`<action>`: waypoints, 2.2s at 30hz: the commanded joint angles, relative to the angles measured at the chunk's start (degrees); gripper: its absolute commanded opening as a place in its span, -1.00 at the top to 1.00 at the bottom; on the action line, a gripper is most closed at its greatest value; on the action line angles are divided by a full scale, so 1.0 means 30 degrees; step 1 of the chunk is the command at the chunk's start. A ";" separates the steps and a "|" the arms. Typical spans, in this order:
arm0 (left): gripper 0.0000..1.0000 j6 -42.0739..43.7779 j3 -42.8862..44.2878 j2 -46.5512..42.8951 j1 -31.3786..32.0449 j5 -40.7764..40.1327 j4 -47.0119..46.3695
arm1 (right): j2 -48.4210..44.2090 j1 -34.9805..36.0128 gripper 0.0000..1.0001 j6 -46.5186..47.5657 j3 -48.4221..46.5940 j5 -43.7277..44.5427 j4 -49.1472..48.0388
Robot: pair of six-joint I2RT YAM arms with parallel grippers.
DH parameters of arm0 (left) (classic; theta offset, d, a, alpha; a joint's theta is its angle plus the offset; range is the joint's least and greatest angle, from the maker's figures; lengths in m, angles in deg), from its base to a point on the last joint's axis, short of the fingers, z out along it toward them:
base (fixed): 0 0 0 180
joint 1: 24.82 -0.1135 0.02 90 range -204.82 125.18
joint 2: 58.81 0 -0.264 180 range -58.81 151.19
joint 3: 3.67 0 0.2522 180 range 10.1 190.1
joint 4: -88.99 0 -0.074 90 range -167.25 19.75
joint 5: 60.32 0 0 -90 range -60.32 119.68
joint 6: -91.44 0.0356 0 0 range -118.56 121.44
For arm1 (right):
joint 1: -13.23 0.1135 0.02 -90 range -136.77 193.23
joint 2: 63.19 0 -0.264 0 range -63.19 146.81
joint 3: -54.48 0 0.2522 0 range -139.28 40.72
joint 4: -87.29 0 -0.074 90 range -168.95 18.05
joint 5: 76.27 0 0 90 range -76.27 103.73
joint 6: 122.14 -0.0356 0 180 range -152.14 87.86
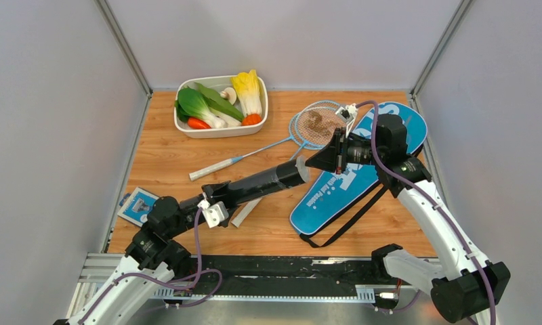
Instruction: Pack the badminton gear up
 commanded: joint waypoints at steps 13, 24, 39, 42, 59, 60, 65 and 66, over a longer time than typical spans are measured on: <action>0.24 -0.0011 0.0637 -0.0095 0.0023 0.0502 -0.1639 | 0.0031 0.0308 0.32 0.0688 -0.1070 0.0597 0.0815; 0.24 0.0055 0.0578 -0.0094 0.0043 0.0703 -0.1705 | 0.0497 0.0329 0.15 0.0467 -0.1534 0.0001 0.0749; 0.24 -0.0244 0.0724 0.0409 0.0051 0.1013 -0.2007 | 0.0535 0.1000 0.04 -0.0991 -0.0149 -0.1287 -0.1233; 0.24 -0.0449 0.0817 0.0519 0.0038 0.1191 -0.2176 | 0.0807 0.1740 0.04 -0.1090 0.0060 -0.0587 -0.1430; 0.29 -0.1894 0.1310 0.1431 0.0036 0.1784 -0.3875 | 0.1495 0.4308 0.06 -0.0730 0.0322 0.5064 -0.0885; 0.30 -0.1925 0.1367 0.1532 0.0047 0.1783 -0.3776 | 0.1479 0.4403 0.06 -0.0662 0.0229 0.5500 -0.0741; 0.31 -0.1985 0.1689 0.2204 0.0033 0.1768 -0.3507 | 0.1296 0.4694 0.04 -0.0679 -0.0358 0.5879 -0.0280; 0.31 -0.1970 0.1689 0.2240 0.0046 0.1772 -0.3494 | 0.1180 0.4693 0.02 -0.0827 -0.0468 0.5705 -0.0310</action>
